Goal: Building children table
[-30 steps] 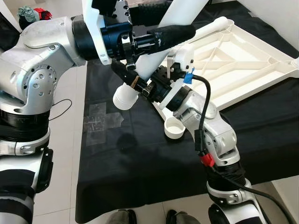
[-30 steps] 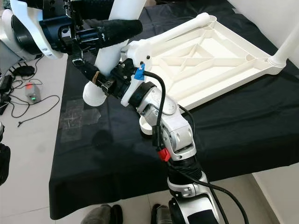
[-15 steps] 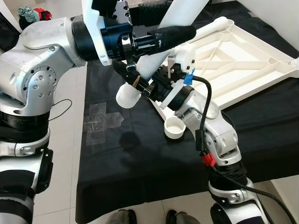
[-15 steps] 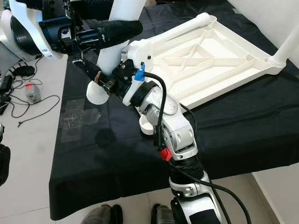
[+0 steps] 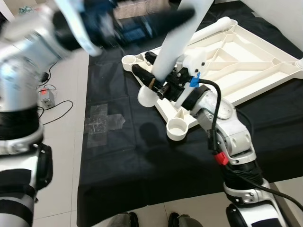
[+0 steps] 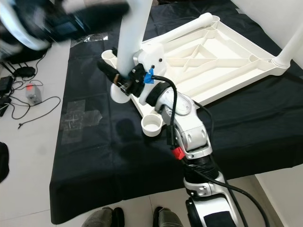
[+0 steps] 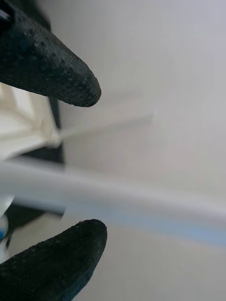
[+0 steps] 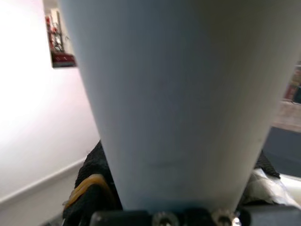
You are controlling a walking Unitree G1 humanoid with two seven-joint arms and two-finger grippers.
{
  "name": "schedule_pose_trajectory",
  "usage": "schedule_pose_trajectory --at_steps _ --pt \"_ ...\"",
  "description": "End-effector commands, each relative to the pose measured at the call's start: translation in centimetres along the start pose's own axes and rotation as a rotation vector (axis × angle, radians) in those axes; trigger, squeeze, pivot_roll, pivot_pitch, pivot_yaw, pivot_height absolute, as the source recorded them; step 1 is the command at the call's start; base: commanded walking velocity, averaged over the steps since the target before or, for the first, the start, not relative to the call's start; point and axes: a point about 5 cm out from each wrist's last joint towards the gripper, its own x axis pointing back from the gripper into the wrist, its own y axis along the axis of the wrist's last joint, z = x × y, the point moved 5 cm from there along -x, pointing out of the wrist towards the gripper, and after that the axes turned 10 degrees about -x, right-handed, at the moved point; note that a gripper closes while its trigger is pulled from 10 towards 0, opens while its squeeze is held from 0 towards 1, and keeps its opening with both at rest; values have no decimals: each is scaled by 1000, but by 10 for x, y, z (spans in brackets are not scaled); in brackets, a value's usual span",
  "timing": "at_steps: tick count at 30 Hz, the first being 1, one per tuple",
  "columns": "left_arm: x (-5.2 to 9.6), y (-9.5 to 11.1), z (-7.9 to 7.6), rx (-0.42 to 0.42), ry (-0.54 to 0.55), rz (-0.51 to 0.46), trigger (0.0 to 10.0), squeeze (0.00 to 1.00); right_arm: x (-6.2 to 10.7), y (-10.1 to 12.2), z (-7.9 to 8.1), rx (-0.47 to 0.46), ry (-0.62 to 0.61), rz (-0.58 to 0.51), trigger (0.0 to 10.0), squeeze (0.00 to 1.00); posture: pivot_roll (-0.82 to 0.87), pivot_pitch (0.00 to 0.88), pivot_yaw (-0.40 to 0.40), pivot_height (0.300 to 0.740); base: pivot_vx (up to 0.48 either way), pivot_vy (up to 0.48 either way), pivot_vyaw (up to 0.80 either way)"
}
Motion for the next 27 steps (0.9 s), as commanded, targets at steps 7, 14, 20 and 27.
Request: schedule_pose_trajectory --at_steps 7,14,20,27 --pt "63 27 52 -124 397 43 10000 1000 26 -7 -42 48 -144 60 0 0 24 162 33 740 0 0 0" --pt "159 -105 8 -17 708 589 10000 0 33 3 -54 -7 -195 22 6000 0 18 158 38 740 0 0 0" --pt "143 -196 -111 231 725 748 10000 0 23 3 -31 -112 -92 6 10000 0 24 126 17 740 0 0 0" --pt "130 -212 -138 243 722 750 10000 0 19 -2 -10 -181 -7 9 10000 0 15 95 13 740 0 0 229"
